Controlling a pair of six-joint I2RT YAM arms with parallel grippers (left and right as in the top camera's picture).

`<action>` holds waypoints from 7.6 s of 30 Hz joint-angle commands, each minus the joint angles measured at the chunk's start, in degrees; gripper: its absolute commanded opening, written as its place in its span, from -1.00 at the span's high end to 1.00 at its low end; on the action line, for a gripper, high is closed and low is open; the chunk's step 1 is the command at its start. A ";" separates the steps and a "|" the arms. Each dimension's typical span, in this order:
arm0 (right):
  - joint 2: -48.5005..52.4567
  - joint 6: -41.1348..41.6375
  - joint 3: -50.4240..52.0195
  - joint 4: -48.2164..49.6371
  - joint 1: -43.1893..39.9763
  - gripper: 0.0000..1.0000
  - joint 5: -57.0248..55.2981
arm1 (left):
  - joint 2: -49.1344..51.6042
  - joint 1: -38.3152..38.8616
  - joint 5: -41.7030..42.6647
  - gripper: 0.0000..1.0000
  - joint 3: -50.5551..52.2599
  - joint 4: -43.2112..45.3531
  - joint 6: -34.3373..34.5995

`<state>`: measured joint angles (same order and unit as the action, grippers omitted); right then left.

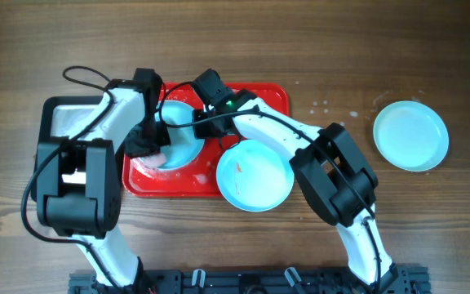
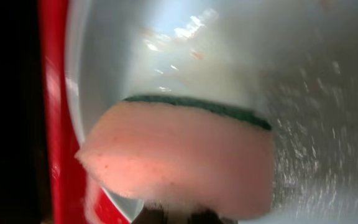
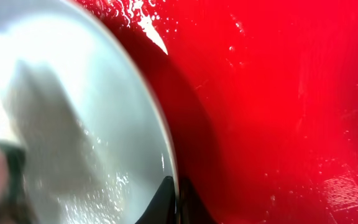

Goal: Clean dirty plates on tray and stack at the side

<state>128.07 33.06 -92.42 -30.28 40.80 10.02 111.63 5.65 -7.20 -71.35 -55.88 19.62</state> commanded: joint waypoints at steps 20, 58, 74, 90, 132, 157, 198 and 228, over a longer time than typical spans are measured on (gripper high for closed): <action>2.27 -0.11 -0.09 -0.13 -1.11 0.91 -3.45 | 3.78 3.26 17.81 0.92 1.97 31.26 -8.22; 2.27 -0.26 -0.09 -0.17 -1.11 0.91 -3.45 | 3.89 0.66 12.92 0.92 1.97 32.81 1.62; 2.27 -0.52 -0.09 -0.33 -1.11 0.91 -3.43 | 3.87 6.54 30.99 0.92 1.95 25.59 -10.29; 2.27 -0.72 -0.09 -0.17 -1.11 0.91 -1.27 | -2.14 -6.54 -4.46 0.92 0.92 4.90 -3.06; -24.00 2.36 3.28 -20.61 16.24 0.91 -80.15 | -15.39 -8.50 15.50 0.92 -17.16 -12.35 -4.17; -14.27 -3.10 12.31 -3.10 19.52 0.91 -88.50 | -15.23 -8.50 15.69 0.92 -14.67 -10.10 -4.17; -13.16 -26.88 12.31 6.88 17.03 0.91 -83.56 | -15.23 -8.50 15.69 0.92 -14.67 -10.12 -4.17; -34.36 -12.57 12.24 -2.51 -2.29 0.91 -34.32 | -15.23 -8.50 15.65 0.92 -14.67 -9.42 -4.17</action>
<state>101.14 15.40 -80.05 -31.29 43.44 -38.83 96.01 -2.44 8.84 -86.41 -65.52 16.62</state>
